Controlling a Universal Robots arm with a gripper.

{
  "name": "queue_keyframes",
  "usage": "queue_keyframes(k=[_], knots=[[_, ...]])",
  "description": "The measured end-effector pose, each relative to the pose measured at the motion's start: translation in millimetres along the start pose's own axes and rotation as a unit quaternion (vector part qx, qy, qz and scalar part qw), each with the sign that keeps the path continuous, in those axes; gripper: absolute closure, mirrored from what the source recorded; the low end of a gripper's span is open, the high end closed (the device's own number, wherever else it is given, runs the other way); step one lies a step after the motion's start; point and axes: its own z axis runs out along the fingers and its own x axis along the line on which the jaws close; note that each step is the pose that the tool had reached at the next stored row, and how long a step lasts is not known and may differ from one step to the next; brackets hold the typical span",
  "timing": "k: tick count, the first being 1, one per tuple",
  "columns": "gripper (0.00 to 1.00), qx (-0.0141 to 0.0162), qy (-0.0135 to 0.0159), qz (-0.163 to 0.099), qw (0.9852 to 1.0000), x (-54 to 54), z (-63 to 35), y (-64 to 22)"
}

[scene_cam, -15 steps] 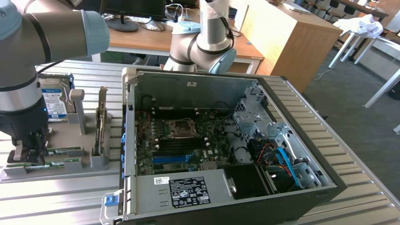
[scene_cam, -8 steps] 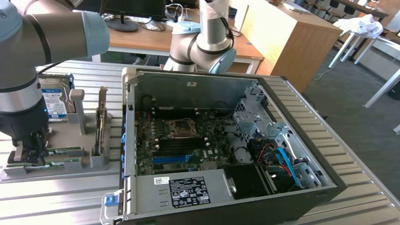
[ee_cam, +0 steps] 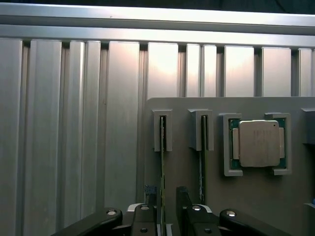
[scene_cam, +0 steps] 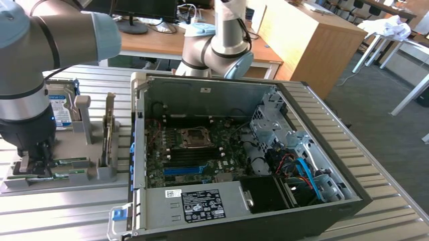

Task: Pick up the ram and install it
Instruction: 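Pick up the ram and move it above insertion slot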

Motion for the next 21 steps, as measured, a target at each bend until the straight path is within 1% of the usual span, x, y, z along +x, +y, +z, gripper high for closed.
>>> queue_keyframes(k=[14, 21], knots=[[0.7, 0.0, 0.0, 0.0, 1.0, 0.5, -0.1, -16.9], [0.7, 0.0, 0.0, 0.0, 1.0, 0.5, -0.1, -18.3]])
